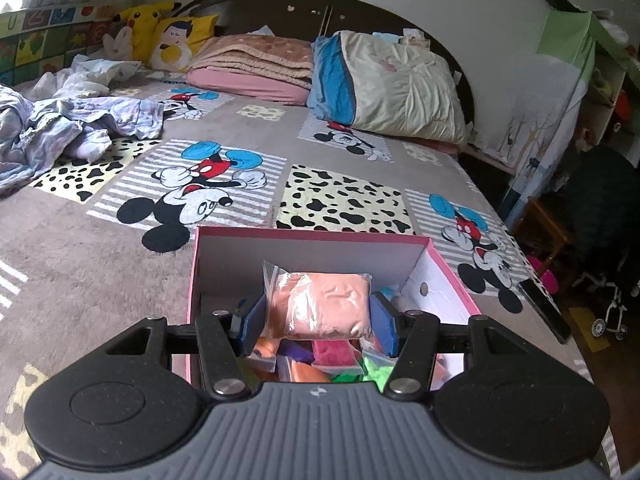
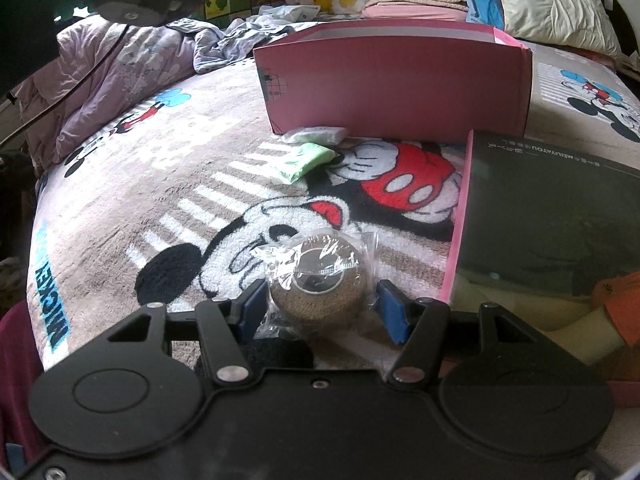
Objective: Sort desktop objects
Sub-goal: 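Carry peach packet with left gripper over the pink shoebox, then lower peach packet into the shoebox and open left gripper, then lift brown wrapped cake with right gripper and carry it over the shoebox, then lower brown wrapped cake into the shoebox and open right gripper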
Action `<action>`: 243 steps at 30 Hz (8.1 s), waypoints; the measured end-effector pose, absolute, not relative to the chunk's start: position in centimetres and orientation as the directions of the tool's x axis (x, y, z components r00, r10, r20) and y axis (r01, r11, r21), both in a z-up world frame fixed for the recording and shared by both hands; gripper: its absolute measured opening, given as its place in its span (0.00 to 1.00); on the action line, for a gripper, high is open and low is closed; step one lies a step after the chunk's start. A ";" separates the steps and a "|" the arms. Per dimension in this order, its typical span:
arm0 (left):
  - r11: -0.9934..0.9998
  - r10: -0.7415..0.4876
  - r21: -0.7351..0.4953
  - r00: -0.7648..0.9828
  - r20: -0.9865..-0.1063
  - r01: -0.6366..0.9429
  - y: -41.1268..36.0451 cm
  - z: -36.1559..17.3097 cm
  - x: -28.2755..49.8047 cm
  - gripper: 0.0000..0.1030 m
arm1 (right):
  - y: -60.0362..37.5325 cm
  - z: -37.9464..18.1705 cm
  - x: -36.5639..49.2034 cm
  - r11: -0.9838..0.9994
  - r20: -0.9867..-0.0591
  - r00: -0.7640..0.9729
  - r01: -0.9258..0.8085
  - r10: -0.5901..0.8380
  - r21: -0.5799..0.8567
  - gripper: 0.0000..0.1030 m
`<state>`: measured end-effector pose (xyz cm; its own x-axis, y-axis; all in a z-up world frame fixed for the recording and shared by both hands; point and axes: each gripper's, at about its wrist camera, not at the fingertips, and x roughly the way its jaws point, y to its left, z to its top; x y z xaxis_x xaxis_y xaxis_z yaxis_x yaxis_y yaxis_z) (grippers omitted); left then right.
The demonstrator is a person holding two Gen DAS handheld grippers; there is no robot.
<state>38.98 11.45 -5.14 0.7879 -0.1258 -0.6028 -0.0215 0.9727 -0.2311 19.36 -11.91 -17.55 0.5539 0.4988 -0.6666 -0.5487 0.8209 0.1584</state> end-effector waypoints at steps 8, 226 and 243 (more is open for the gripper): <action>0.970 -0.105 -0.234 0.771 -0.629 -0.059 11.8 -5.9 41.4 0.53 | -12.1 -17.5 19.6 0.818 -0.664 0.550 -0.549 0.507 0.171 0.58; 0.990 -0.079 -0.139 0.881 -0.466 0.016 7.1 -20.0 16.4 0.64 | -12.6 -4.3 38.2 0.830 -0.588 0.649 -0.553 0.484 0.073 0.57; 0.984 -0.098 -0.176 0.875 -0.474 0.014 7.6 -20.3 16.5 0.64 | -11.7 -6.0 42.2 0.839 -0.653 0.613 -0.540 0.445 0.065 0.57</action>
